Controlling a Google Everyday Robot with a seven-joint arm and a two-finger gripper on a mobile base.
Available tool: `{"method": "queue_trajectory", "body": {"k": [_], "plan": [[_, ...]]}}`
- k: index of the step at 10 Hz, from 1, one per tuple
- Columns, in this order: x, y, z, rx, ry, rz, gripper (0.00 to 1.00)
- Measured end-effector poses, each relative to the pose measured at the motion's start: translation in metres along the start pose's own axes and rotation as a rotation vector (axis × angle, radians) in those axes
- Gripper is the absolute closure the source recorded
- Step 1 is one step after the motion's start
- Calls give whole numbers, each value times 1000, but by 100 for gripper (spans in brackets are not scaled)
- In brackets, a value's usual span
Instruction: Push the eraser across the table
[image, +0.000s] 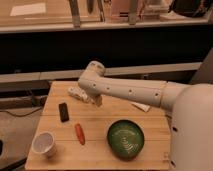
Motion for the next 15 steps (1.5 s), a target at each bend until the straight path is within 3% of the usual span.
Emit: {"method": "queue_trajectory", "body": {"k": [6,10,11,15], "plan": [[-6,-5,11,24,-26,-20,25],[-11,-9,17,36,-44,-39,20],[-11,-9,19,38,-49,-39,23],[-14,-9,27,46,-72,-55,54]]}}
